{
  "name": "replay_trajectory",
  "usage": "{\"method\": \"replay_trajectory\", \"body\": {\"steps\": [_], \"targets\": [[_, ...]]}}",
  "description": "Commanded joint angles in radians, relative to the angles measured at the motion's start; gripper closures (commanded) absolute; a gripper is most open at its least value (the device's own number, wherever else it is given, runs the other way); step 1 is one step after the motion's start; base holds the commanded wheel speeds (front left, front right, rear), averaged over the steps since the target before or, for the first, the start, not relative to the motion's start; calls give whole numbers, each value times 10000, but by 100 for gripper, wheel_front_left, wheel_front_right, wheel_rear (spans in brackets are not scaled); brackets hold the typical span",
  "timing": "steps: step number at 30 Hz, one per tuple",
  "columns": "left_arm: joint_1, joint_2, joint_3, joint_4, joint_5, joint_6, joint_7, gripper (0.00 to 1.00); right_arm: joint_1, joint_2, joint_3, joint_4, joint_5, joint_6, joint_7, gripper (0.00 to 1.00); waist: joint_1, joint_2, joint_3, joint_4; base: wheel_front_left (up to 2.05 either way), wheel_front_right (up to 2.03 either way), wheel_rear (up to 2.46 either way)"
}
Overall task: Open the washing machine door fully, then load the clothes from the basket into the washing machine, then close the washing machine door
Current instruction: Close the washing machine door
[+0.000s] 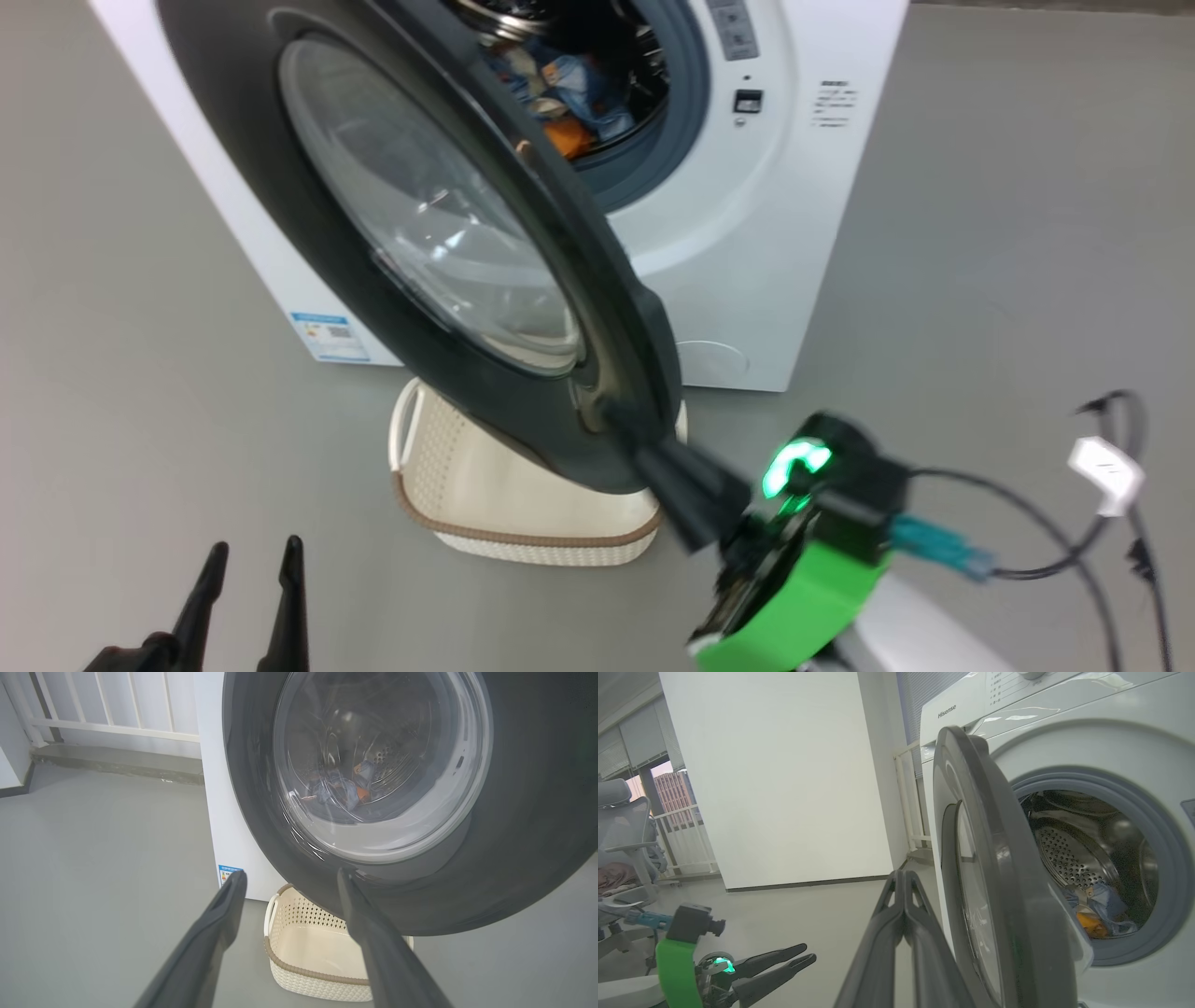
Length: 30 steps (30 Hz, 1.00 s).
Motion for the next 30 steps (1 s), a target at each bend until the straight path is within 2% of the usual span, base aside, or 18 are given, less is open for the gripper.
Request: {"method": "replay_trajectory", "body": {"steps": [1,6,11,17,30], "targets": [[-217,37,271,-242,1,-15,-64,0,-248,211,528,153,241,29,-46,100,0,0,119,259,0,0,0],[-309,-69,174,-169,-57,-15,-64,0,-193,295,1348,1216,578,29,-46,100,0,0,254,495,0,0,0],[-389,-130,149,-140,-106,-15,-64,0,-220,278,1556,2060,771,29,-46,100,0,0,402,604,0,0,0],[-489,-183,130,-123,-123,-15,-65,0,-333,244,1052,2702,811,29,-46,100,0,0,552,626,0,0,0],[-644,-194,14,-162,-122,-15,-65,0,-489,464,-141,3107,498,29,-46,100,0,0,747,598,0,0,0]]}}
